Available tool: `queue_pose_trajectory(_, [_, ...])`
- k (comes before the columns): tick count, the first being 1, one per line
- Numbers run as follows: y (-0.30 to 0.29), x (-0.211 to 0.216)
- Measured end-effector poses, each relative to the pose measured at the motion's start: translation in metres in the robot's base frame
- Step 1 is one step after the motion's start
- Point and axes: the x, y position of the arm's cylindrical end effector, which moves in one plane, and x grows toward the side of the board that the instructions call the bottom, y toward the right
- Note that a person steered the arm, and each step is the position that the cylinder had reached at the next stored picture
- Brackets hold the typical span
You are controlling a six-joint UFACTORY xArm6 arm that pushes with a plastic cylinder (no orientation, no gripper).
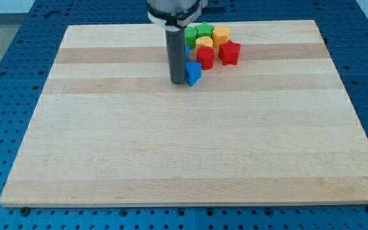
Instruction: Move your arm down a bit
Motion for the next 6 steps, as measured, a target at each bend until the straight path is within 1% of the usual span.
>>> queue_pose_trajectory(3, [0.003,0.0])
queue_pose_trajectory(4, [-0.002,0.015])
queue_pose_trajectory(5, [-0.024,0.057])
queue_pose_trajectory(6, [-0.036,0.075])
